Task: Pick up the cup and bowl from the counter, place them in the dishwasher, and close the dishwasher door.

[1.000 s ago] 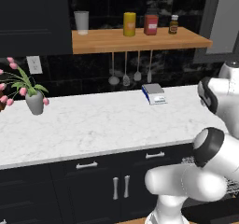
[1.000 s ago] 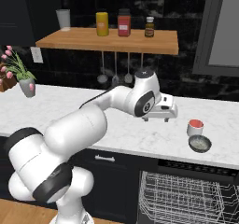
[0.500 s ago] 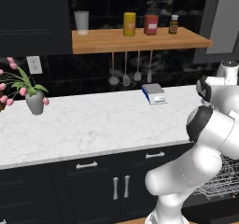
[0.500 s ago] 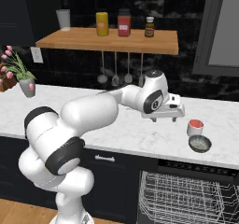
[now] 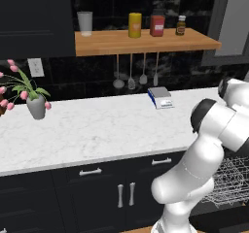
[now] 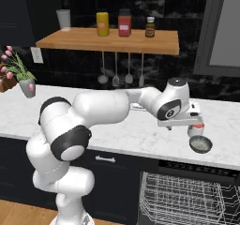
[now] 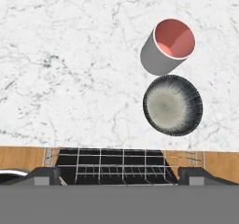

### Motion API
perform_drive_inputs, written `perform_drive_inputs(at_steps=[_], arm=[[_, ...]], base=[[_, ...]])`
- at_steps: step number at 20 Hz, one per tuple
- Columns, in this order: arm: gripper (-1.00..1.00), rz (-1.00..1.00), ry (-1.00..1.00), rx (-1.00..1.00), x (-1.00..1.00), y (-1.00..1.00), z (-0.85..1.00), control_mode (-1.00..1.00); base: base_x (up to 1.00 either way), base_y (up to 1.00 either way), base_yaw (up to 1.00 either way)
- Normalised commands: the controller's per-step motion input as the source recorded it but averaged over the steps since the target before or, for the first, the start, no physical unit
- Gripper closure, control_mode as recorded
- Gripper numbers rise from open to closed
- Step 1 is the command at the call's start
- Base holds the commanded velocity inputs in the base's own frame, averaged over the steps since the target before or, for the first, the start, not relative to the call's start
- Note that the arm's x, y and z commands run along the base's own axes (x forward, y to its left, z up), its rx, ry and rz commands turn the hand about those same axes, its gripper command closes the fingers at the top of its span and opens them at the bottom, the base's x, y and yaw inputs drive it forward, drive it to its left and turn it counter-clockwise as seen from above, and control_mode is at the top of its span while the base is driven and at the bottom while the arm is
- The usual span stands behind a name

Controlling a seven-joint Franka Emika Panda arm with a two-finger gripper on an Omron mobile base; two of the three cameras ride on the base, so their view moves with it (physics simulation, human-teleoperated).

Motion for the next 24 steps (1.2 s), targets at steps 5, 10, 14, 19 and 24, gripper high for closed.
perform_drive_inputs(at_steps=[5,10,14,19,24], arm=[[-1.00,0.06,0.00,0.00,-0.20,-0.17,-0.56,-1.00],[-1.00,0.03,0.00,0.00,0.00,0.00,-0.40,-1.00],[-1.00,0.05,0.00,0.00,0.00,0.00,-0.35,-1.00],[-1.00,0.11,-0.02,0.03,0.02,-0.09,-0.22,-1.00],[-1.00,0.12,-0.03,0.04,0.04,-0.06,-0.04,-1.00]], base=[[0.00,0.00,0.00],[0.00,0.00,0.00],[0.00,0.00,0.00],[0.00,0.00,0.00],[0.00,0.00,0.00]])
